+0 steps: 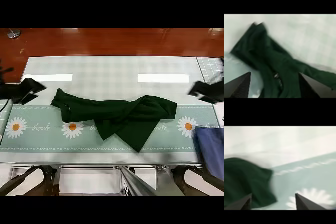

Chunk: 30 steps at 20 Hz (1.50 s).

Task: Fold the shirts.

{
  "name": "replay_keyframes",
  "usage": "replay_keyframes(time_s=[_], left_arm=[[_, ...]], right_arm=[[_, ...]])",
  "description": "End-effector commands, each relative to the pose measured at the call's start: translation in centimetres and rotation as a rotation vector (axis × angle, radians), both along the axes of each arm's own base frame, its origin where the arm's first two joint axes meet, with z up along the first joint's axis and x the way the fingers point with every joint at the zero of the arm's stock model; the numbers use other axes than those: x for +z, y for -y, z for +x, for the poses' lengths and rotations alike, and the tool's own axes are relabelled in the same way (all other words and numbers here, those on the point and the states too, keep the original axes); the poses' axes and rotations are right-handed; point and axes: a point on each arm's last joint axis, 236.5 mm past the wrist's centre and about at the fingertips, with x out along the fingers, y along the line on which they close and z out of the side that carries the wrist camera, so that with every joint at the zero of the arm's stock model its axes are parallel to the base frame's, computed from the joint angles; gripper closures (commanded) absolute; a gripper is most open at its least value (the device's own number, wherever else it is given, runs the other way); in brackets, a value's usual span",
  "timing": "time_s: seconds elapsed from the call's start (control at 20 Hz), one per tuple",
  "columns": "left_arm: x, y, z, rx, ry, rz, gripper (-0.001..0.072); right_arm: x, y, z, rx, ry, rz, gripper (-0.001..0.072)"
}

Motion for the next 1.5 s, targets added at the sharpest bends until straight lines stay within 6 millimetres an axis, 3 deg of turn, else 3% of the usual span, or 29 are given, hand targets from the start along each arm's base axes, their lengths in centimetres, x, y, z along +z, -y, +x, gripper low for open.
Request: replay_keyframes(time_s=[0.0, 0.05, 0.15, 0.2, 0.3, 0.4, 0.5, 0.65, 0.9, 1.0, 1.15, 1.2, 1.25, 1.3, 1.45], left_arm=[[-4.1, -0.3, -6.2, -0.005, -0.194, -0.077, 0.0004], [-6.3, 1.1, -7.9, -0.054, -0.222, -0.087, 0.0004], [-10.0, 3.6, -10.9, -0.157, -0.253, -0.104, 0.0004], [-10.8, 5.0, -11.6, -0.179, -0.239, -0.146, 0.0004], [-10.5, 8.1, -11.6, -0.234, -0.159, -0.245, 0.0004], [-11.0, 9.3, -11.7, -0.277, -0.138, -0.232, 0.0004], [-11.3, 10.5, -11.6, -0.305, -0.136, -0.227, 0.0004], [-10.5, 14.2, -10.2, -0.318, -0.091, -0.289, 0.0004], [-12.2, 18.5, -8.3, -0.279, -0.081, -0.248, 0.0004], [-12.4, 19.0, -7.6, -0.252, -0.074, -0.240, 0.0005], [-12.1, 18.1, -6.2, -0.166, -0.080, -0.253, 0.0007], [-11.8, 18.0, -5.8, -0.165, -0.072, -0.256, 0.0055], [-11.4, 18.3, -5.8, -0.186, -0.065, -0.261, 0.0467], [-10.8, 18.7, -5.8, -0.234, -0.045, -0.261, 0.0690], [-8.7, 19.5, -5.4, -0.323, -0.002, -0.285, 0.0688]], right_arm=[[-0.2, 5.2, -4.8, -0.208, 0.031, 0.019, 0.0092], [-1.5, 4.4, -5.8, -0.245, 0.047, 0.072, 0.0092], [-4.2, 0.7, -7.5, -0.230, 0.075, 0.194, 0.0092], [-5.0, -1.2, -8.0, -0.214, 0.081, 0.250, 0.0092], [-6.0, -4.5, -8.8, -0.182, 0.087, 0.359, 0.0093], [-6.2, -6.5, -9.3, -0.148, 0.078, 0.432, 0.0093], [-6.1, -6.8, -9.3, -0.145, 0.081, 0.446, 0.0093], [-6.1, -6.8, -9.3, -0.145, 0.080, 0.446, 0.0093], [-6.1, -7.0, -9.5, -0.141, 0.072, 0.452, 0.0093], [-6.2, -7.0, -9.7, -0.135, 0.062, 0.450, 0.0093], [-6.3, -6.9, -9.8, -0.134, 0.061, 0.447, 0.0093], [-6.3, -6.9, -9.7, -0.135, 0.062, 0.445, 0.0093], [-6.3, -6.9, -9.7, -0.136, 0.064, 0.443, 0.0093], [-6.3, -6.8, -9.7, -0.137, 0.065, 0.442, 0.0093], [-6.5, -6.8, -9.7, -0.139, 0.059, 0.445, 0.0093]])
